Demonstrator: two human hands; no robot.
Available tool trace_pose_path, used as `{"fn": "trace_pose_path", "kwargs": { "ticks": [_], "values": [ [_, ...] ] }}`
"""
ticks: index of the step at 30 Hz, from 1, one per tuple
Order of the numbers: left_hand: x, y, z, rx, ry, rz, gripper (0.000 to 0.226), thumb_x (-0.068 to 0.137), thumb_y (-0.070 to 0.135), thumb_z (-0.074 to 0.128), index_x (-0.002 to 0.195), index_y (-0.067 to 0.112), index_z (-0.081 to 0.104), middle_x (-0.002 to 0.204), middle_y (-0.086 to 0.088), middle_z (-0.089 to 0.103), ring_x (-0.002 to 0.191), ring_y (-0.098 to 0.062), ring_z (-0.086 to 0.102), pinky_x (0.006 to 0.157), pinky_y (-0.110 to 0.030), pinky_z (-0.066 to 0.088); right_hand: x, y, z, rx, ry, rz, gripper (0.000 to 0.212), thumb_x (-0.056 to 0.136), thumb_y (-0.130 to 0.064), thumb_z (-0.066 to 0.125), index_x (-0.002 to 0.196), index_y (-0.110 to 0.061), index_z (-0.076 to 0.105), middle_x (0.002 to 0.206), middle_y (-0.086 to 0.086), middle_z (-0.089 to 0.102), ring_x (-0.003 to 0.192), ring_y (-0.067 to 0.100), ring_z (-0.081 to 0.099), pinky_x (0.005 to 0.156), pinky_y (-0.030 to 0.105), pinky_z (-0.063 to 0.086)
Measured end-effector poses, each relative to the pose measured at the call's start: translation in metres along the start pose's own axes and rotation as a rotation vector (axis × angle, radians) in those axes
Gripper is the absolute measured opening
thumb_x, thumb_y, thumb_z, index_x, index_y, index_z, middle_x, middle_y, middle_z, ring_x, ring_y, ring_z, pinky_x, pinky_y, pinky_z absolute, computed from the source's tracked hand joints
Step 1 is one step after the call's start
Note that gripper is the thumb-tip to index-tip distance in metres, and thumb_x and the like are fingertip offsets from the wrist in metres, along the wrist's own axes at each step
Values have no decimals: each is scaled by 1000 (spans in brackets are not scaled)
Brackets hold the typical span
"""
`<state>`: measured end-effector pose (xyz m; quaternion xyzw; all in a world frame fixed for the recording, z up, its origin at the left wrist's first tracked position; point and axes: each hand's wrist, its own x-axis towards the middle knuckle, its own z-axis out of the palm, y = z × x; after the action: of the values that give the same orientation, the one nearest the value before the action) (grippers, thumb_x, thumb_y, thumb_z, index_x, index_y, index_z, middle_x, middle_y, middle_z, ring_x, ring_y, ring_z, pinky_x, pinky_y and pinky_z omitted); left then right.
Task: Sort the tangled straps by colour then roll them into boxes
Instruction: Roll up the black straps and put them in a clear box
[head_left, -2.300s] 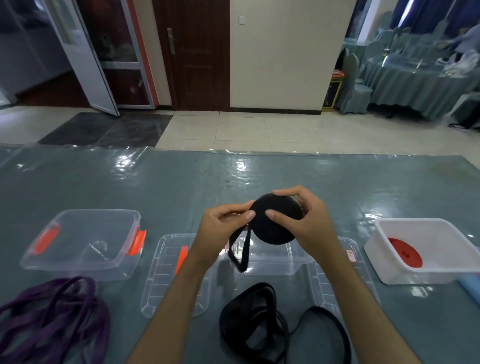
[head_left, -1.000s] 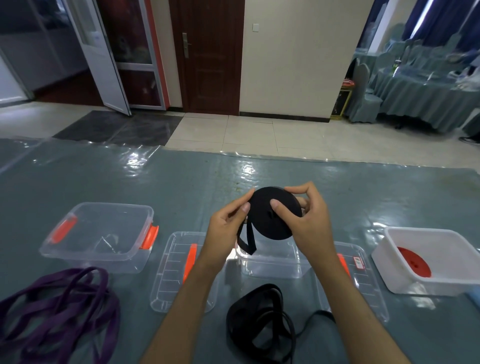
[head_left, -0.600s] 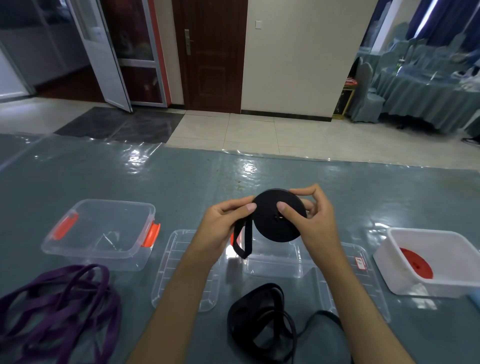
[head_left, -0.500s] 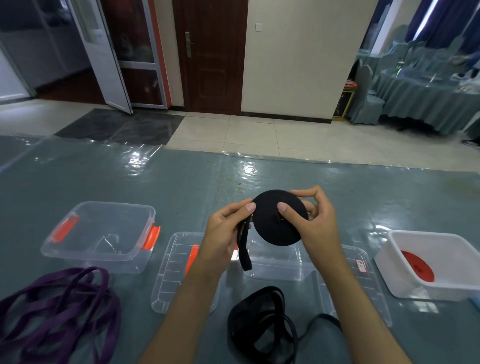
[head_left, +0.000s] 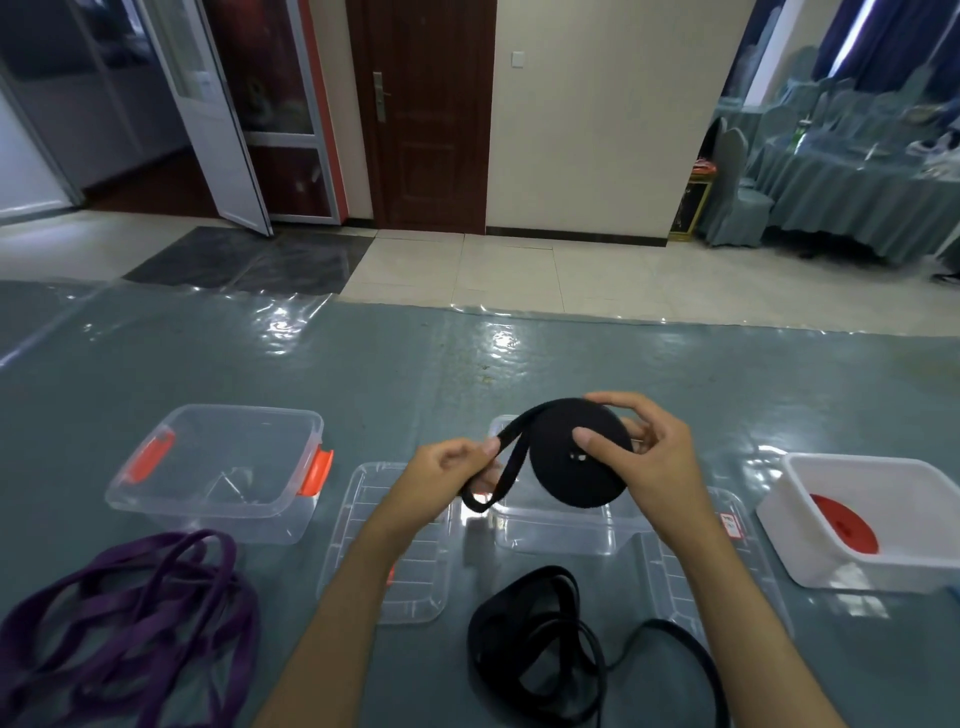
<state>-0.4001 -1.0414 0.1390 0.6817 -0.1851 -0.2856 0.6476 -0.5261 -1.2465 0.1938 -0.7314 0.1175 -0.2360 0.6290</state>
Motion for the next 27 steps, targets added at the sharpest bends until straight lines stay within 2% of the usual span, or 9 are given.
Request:
{"fn": "trace_pose_path", "kwargs": {
  "ticks": [3,7,9,12,15,18,21,24,27],
  "values": [
    [-8,-21,-12,-127,-41,-105,41,91,41,70,105,3,76,103,-21,77,102,-33,74,108,-52,52,0,0,-4,35,114,-8,35,86,-7,81,117,-20,72,93,7,81,88,29,78,78,45,65],
    [-13,-33,-16,-445,-92,-83,31,95,22,64,111,-2,75,115,-26,72,110,-37,71,107,-50,53,2,2,-7,46,168,-5,36,86,-9,82,117,-23,72,92,7,81,88,26,78,79,46,65],
    [-8,-32,-13,-542,-37,-103,29,98,21,59,110,-1,73,113,-23,72,109,-39,71,102,-48,57,2,2,-7,50,149,-1,36,86,-9,82,118,-23,71,95,6,81,89,25,79,78,46,65],
    [4,-32,-5,-405,45,-139,27,105,22,56,115,-1,65,123,-27,70,113,-41,71,102,-50,57,1,2,-7,40,108,-6,36,87,-8,81,119,-20,70,96,5,81,90,24,79,78,45,66],
    [18,-31,9,-403,100,-174,34,105,29,60,128,4,59,134,-26,63,111,-37,73,100,-48,58,4,4,-9,36,87,-6,36,86,-6,81,118,-18,71,95,7,81,90,26,78,81,47,65],
    [30,-24,24,-540,56,-214,45,104,42,57,141,17,50,136,-20,64,112,-35,73,103,-50,55,6,7,-13,13,52,-1,36,85,-5,81,116,-19,73,94,8,80,90,28,78,84,50,64],
    [39,-16,32,-680,-6,-271,51,103,54,52,141,20,49,133,-22,67,114,-38,72,102,-51,55,6,10,-15,4,2,14,36,84,-4,81,116,-18,73,95,9,80,91,29,78,84,51,63],
    [44,-15,33,-772,-13,-292,47,104,45,57,137,11,57,133,-25,67,116,-37,71,90,-43,62,6,12,-16,-3,-27,27,36,85,-5,81,116,-19,73,97,10,80,92,29,78,85,51,63],
    [48,-16,30,-766,10,-315,36,101,22,66,130,0,66,126,-21,71,106,-26,74,91,-34,62,6,12,-15,-1,-46,44,36,85,-5,81,117,-20,72,97,9,80,92,28,78,84,48,64]
  ]
}}
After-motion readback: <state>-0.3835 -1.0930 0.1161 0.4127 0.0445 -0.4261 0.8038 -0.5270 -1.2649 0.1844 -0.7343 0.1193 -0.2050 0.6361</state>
